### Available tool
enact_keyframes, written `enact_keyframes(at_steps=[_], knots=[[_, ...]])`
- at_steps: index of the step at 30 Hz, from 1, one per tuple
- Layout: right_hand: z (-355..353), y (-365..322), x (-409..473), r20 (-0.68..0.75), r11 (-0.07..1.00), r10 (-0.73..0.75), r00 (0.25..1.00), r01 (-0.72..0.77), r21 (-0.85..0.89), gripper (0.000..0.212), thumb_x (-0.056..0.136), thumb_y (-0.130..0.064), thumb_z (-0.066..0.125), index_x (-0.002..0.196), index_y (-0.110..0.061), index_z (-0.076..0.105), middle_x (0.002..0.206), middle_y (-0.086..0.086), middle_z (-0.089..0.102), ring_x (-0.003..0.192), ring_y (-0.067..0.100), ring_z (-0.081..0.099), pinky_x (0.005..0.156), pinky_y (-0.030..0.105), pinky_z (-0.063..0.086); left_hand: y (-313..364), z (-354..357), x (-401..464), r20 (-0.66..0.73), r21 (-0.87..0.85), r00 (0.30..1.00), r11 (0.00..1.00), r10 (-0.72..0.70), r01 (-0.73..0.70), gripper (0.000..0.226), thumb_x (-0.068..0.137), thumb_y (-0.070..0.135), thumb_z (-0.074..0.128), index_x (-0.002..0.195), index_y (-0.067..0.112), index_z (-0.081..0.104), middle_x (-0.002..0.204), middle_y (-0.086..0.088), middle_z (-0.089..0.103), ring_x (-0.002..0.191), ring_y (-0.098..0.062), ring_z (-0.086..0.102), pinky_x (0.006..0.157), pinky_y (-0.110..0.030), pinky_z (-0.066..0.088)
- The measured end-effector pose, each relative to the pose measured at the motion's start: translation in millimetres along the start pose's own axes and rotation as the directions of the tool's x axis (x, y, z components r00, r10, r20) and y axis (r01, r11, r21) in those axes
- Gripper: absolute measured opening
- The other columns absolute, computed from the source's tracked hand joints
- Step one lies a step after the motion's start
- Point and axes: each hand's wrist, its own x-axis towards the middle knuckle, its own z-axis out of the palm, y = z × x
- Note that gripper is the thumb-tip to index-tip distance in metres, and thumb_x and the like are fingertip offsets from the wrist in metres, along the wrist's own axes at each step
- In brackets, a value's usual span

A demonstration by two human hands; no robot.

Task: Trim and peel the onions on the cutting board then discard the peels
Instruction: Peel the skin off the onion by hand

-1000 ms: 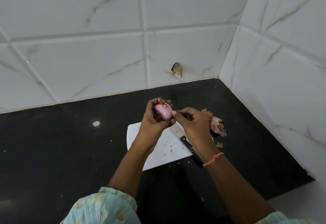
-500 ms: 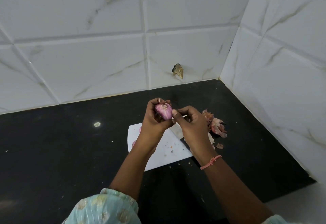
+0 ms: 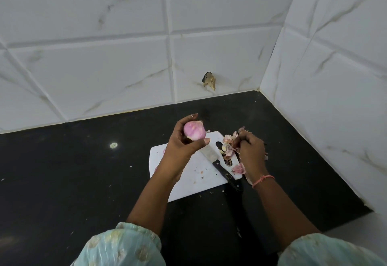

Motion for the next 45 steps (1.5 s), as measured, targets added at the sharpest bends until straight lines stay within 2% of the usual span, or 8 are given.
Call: enact_keyframes(at_steps=[6, 12, 17, 21, 25, 34, 42, 45], knots=[[-5.8, 6.0, 14.1, 0.119, 0.963, -0.030, 0.992, 0.061, -0.262, 0.039, 0.105, -0.034, 0.038, 0.100, -0.008, 0.067, 0.091, 0.006, 0.068, 0.085, 0.015, 0.061, 0.074, 0.032, 0.047, -7.0, -2.1, 2.9, -0.026, 0.124, 0.999, 0.992, 0.038, -0.035, 0.073, 0.070, -0.001, 0.087, 0.127, 0.024, 0.048, 0.126, 0.005, 0.059, 0.113, -0.017, 0.060, 0.086, -0.026, 0.057], [-6.7, 3.4, 6.1, -0.073, 0.869, -0.361, 0.930, 0.307, -0.388, 0.014, 0.082, 0.001, 0.070, 0.084, -0.011, 0.063, 0.083, 0.003, 0.064, 0.075, 0.010, 0.061, 0.068, 0.025, 0.054, -6.7, -1.7, 6.0, -0.032, 0.145, 0.996, 0.986, 0.084, -0.079, 0.073, 0.073, -0.007, 0.083, 0.128, 0.023, 0.047, 0.125, 0.005, 0.057, 0.112, -0.018, 0.060, 0.088, -0.027, 0.057], [-6.6, -11.9, 6.7, 0.145, 0.818, -0.135, 0.980, 0.193, -0.542, 0.026, 0.084, -0.013, 0.073, 0.108, -0.017, 0.067, 0.112, 0.004, 0.067, 0.104, 0.021, 0.064, 0.082, 0.027, 0.048, -7.7, -2.3, 7.3, -0.047, 0.136, 0.996, 0.988, 0.078, -0.071, 0.072, 0.074, -0.009, 0.080, 0.127, 0.027, 0.046, 0.127, 0.002, 0.055, 0.112, -0.021, 0.061, 0.086, -0.025, 0.058], [-1.8, -40.7, -14.5, 0.203, 0.890, -0.274, 0.940, 0.328, -0.318, 0.033, 0.091, -0.023, 0.068, 0.123, -0.021, 0.067, 0.121, -0.001, 0.067, 0.096, 0.004, 0.063, 0.073, 0.005, 0.046, -8.3, -3.2, 7.2, -0.051, 0.153, 0.992, 0.982, 0.118, -0.109, 0.070, 0.074, -0.010, 0.080, 0.128, 0.022, 0.049, 0.129, -0.001, 0.057, 0.114, -0.023, 0.061, 0.088, -0.027, 0.058], [14.3, -66.4, -39.1, 0.172, 0.869, -0.482, 0.859, 0.493, -0.030, 0.021, 0.087, -0.025, 0.073, 0.106, -0.017, 0.073, 0.100, -0.010, 0.071, 0.093, 0.003, 0.066, 0.080, 0.016, 0.054, -10.1, -1.1, 7.1, -0.059, 0.200, 0.975, 0.959, 0.215, -0.199, 0.064, 0.074, -0.011, 0.078, 0.125, 0.018, 0.053, 0.128, -0.003, 0.059, 0.113, -0.018, 0.061, 0.085, -0.023, 0.055], [30.7, -65.0, -51.2, 0.148, 0.797, -0.585, 0.797, 0.599, -0.076, 0.008, 0.084, -0.014, 0.075, 0.091, -0.012, 0.071, 0.090, -0.006, 0.065, 0.085, 0.004, 0.061, 0.075, 0.011, 0.049, -16.7, 2.4, 6.1, -0.129, 0.388, 0.917, 0.870, 0.377, -0.303, 0.059, 0.077, -0.003, 0.079, 0.113, 0.038, 0.056, 0.124, 0.007, 0.048, 0.107, -0.002, 0.058, 0.082, -0.015, 0.052], [26.4, -66.1, -48.5, 0.216, 0.877, -0.459, 0.862, 0.478, -0.048, 0.005, 0.091, -0.014, 0.064, 0.095, -0.018, 0.063, 0.092, -0.007, 0.062, 0.085, 0.003, 0.059, 0.072, 0.010, 0.047, -15.1, 5.1, 3.5, -0.082, 0.425, 0.917, 0.846, 0.391, -0.323, 0.062, 0.072, -0.007, 0.078, 0.116, 0.031, 0.059, 0.120, 0.010, 0.048, 0.107, -0.002, 0.056, 0.079, -0.011, 0.049], [24.9, -69.0, -47.1, 0.264, 0.977, -0.206, 0.942, 0.182, 0.114, 0.005, 0.094, -0.019, 0.060, 0.096, -0.020, 0.064, 0.085, -0.004, 0.065, 0.074, 0.007, 0.060, 0.066, 0.021, 0.049, -18.6, 1.5, 3.8, -0.017, 0.343, 0.946, 0.891, 0.324, -0.299, 0.064, 0.075, 0.004, 0.081, 0.123, 0.039, 0.055, 0.127, 0.009, 0.054, 0.115, -0.002, 0.056, 0.087, -0.019, 0.053]])
